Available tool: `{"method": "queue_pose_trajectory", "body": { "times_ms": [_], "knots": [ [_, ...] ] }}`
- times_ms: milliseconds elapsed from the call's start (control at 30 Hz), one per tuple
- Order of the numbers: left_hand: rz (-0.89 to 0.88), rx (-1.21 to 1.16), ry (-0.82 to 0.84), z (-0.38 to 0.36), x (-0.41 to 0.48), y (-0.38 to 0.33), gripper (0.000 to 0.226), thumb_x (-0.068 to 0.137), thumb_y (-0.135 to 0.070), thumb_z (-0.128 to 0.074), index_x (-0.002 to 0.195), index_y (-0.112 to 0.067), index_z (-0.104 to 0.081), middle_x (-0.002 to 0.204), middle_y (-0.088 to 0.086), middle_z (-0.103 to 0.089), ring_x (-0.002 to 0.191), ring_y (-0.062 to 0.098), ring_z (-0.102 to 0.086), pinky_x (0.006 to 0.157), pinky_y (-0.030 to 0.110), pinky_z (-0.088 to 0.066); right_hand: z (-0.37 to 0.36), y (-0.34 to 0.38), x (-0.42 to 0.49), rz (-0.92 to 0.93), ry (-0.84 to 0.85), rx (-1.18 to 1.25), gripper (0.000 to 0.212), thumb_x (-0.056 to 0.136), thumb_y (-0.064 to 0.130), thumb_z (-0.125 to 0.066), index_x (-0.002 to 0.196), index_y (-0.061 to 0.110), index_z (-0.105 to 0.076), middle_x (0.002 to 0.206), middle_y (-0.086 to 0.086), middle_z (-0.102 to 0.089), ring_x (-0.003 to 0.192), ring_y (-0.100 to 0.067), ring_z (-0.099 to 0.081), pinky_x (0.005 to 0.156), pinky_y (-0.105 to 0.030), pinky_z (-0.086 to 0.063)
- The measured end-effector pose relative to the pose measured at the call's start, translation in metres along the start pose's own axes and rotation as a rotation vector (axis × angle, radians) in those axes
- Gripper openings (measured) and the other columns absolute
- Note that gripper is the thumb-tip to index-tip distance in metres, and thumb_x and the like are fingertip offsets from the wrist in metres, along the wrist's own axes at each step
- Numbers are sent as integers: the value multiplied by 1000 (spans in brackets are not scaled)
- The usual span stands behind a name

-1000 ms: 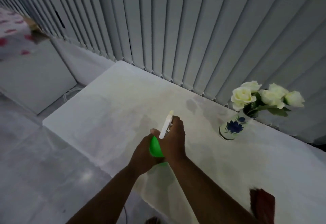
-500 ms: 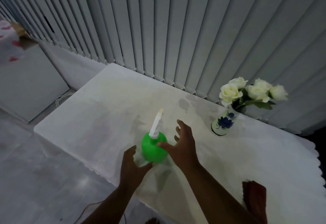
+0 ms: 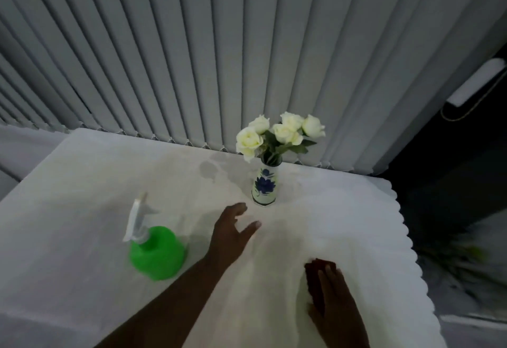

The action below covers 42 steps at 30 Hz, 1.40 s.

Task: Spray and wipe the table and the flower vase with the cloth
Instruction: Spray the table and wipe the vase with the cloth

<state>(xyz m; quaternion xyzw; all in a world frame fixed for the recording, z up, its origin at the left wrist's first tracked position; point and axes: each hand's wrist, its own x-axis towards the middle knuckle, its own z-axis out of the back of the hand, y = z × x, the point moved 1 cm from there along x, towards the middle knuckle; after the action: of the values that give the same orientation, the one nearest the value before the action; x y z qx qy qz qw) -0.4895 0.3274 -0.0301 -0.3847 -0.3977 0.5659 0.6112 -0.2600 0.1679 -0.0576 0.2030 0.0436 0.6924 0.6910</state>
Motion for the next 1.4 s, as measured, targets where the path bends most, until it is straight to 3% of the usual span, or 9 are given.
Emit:
{"method": "queue_pose_trajectory", "body": {
  "times_ms": [100, 233, 400, 500, 600, 767, 933, 1033, 1400],
  "knots": [
    [39, -48, 22, -22, 60, -24, 66, 72, -27, -83, 128, -10, -54, 127, 3, -60, 115, 17, -58, 97, 35, -49, -11, -18, -9, 136, -9, -5, 67, 102, 49, -14, 149, 3, -26, 165, 3, 16, 151, -15, 12, 119, -26, -7],
    [66, -17, 120, -40, 119, -41, 71, 72, -38, -80, 134, -23, -49, 135, -3, -57, 121, 15, -53, 104, 35, -42, -24, -23, -3, 134, -107, 73, 55, 106, 32, -12, 156, 15, 2, 165, 1, 15, 152, -19, 9, 119, -28, -11],
    [46, -28, 136, -50, 144, -44, 55, 70, -32, -81, 119, -24, -58, 109, -11, -68, 97, 0, -63, 93, 30, -51, -23, -32, 5, 42, -84, 110, 50, 107, 19, -5, 155, 8, -16, 166, 6, 4, 151, -8, 3, 117, -15, -8],
    [30, -2, 102, -53, 146, -49, 50, 73, -28, -80, 118, -22, -58, 108, -9, -66, 95, 4, -61, 88, 24, -46, -24, -44, 11, -65, -30, 138, 57, 107, 20, -12, 122, 3, -64, 149, 1, -45, 144, 0, -31, 110, -1, -9],
    [25, -29, 90, -48, 147, -63, 48, 76, -26, -78, 119, -22, -58, 110, -6, -66, 100, 12, -61, 91, 28, -48, -12, -42, 15, -143, 32, 349, 49, 97, -10, -39, 140, 14, -48, 148, 3, -43, 132, -23, -54, 108, -12, -35],
    [-73, -72, 165, -23, 143, -112, 47, 84, -32, -69, 126, -19, -53, 117, -4, -67, 107, 11, -63, 85, 21, -51, 39, -11, 54, -227, -231, 837, 64, 96, -14, -44, 147, 25, -43, 138, 8, -62, 51, -15, -56, 47, -23, -41],
    [-141, -149, 247, 4, 114, -172, 36, 81, -44, -65, 114, -37, -54, 113, -15, -68, 104, 5, -66, 83, 24, -53, 96, 41, 113, -87, -409, 733, 62, 97, 10, -51, 149, 39, -34, 147, -1, -53, 104, -22, -68, 75, -32, -61],
    [-197, -156, 279, 13, 90, -198, 39, 81, -44, -62, 117, -31, -55, 113, -9, -69, 102, 6, -67, 85, 24, -54, 117, 78, 142, 129, -460, 460, 58, 99, 23, -46, 153, 26, -25, 162, 3, -26, 146, -18, -33, 116, -19, -32],
    [-175, -276, 183, 46, 39, -248, 52, 74, -54, -64, 116, -23, -59, 113, 2, -71, 105, 19, -68, 96, 47, -53, 86, 90, 68, 368, -418, 23, 47, 108, 30, -29, 147, 3, -28, 163, -15, -13, 149, -36, -18, 110, -44, -43]
  ]
}}
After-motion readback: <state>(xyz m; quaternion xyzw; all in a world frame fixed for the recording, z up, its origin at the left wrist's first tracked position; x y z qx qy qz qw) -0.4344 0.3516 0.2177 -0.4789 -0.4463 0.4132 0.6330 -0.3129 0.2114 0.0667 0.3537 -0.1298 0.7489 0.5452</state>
